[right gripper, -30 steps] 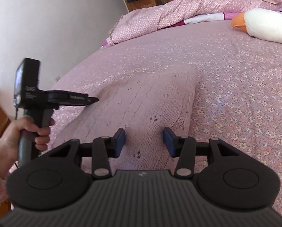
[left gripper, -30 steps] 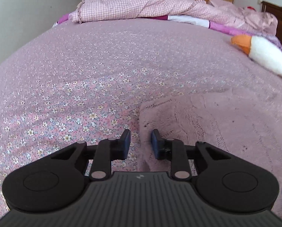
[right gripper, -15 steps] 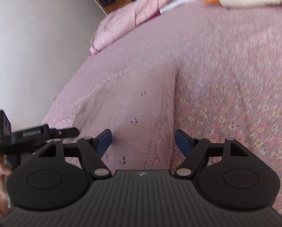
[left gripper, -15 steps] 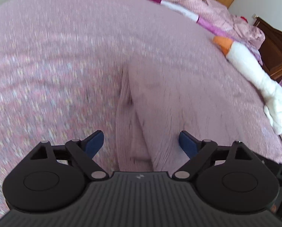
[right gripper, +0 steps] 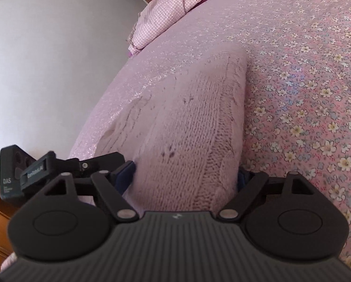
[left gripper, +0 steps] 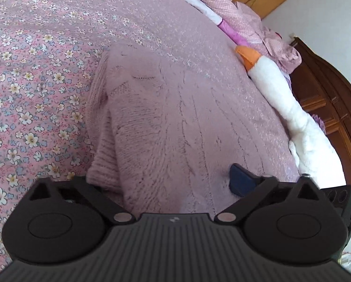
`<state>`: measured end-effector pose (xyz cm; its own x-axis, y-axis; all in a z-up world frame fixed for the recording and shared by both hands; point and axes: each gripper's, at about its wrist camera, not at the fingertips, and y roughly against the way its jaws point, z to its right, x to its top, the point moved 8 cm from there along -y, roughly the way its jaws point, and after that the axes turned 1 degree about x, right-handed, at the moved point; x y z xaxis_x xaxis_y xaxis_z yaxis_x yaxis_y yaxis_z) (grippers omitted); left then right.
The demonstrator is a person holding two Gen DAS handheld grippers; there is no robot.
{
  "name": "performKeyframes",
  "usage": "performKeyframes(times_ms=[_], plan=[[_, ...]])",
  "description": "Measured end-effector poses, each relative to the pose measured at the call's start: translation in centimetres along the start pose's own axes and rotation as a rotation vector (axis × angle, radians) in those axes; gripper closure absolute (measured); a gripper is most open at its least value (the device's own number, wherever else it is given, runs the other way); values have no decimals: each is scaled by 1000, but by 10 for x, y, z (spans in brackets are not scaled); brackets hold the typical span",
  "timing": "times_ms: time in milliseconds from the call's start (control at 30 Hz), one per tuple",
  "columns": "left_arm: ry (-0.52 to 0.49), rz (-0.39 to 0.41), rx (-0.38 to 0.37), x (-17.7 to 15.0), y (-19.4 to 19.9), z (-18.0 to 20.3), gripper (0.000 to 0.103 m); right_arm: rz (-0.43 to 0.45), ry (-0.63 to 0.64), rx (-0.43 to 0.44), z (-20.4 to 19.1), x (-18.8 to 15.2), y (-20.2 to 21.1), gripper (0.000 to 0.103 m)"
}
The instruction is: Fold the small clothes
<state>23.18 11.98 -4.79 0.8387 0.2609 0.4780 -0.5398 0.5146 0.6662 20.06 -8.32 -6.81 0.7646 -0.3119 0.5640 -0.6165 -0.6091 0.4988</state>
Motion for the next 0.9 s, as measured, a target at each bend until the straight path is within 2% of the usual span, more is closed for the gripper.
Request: performKeyframes(times_ms=[33, 67, 133, 200, 400, 733, 900], plan=[[5, -5, 9, 0, 1, 0, 29, 5, 0, -7, -2, 1, 2, 42], [18, -9, 5, 1, 4, 0, 32, 8, 5, -2, -5, 2, 6, 47], [56, -7, -11, 4, 12, -1, 46, 21, 7, 12, -12, 6, 14, 51], [87, 2, -44, 7, 25, 1, 50, 31, 9, 31, -21, 10, 24, 53], [70, -16, -84, -9, 46, 33, 51, 31, 17, 50, -42, 17, 65, 53], [25, -109, -162, -82, 66, 99, 51, 24, -21, 3, -27, -12, 163, 53], [-24, -149, -125, -118, 63, 117, 51, 25, -35, -48, -11, -36, 187, 53]])
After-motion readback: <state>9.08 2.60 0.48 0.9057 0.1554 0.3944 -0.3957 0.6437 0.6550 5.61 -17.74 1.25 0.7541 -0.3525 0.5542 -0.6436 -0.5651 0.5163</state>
